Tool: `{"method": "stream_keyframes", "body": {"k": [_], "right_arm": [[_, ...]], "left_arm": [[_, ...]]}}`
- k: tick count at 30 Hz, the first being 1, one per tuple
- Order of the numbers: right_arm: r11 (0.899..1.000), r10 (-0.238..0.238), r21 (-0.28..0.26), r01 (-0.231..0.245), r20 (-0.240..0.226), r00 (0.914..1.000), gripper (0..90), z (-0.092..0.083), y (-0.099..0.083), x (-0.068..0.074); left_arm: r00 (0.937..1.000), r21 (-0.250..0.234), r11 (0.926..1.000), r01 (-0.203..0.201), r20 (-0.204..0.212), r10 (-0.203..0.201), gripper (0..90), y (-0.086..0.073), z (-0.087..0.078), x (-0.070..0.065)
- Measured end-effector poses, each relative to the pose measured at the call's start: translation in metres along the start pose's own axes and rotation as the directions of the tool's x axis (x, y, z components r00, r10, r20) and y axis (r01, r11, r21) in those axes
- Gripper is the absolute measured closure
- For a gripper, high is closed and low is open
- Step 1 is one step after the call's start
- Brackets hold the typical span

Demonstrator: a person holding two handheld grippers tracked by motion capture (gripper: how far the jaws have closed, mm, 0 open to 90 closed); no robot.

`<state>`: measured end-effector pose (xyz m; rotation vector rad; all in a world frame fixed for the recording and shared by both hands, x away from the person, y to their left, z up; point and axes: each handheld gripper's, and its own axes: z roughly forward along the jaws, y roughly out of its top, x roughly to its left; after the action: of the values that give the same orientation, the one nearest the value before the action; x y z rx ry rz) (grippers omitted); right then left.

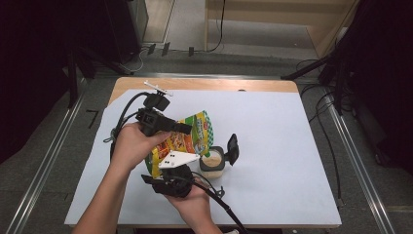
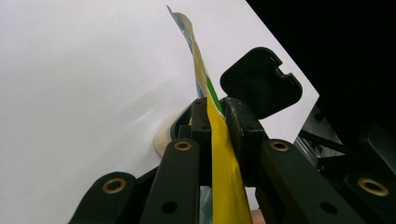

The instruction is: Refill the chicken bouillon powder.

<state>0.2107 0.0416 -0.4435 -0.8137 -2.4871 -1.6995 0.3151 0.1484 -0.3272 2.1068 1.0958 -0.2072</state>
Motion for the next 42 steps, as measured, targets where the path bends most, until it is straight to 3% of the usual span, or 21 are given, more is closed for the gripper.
{"method": "stream_keyframes", "body": {"k": [42], "right_arm": [[1.0, 0.009, -0.012, -0.009, 0.0, 1.0, 70.2, -0.0007, -0.0037, 0.0005]], "left_arm": [[0.9997, 0.016, 0.9995, -0.026, 0.003, 0.026, 81.7, 0.0003, 0.0047, -0.0084]]}}
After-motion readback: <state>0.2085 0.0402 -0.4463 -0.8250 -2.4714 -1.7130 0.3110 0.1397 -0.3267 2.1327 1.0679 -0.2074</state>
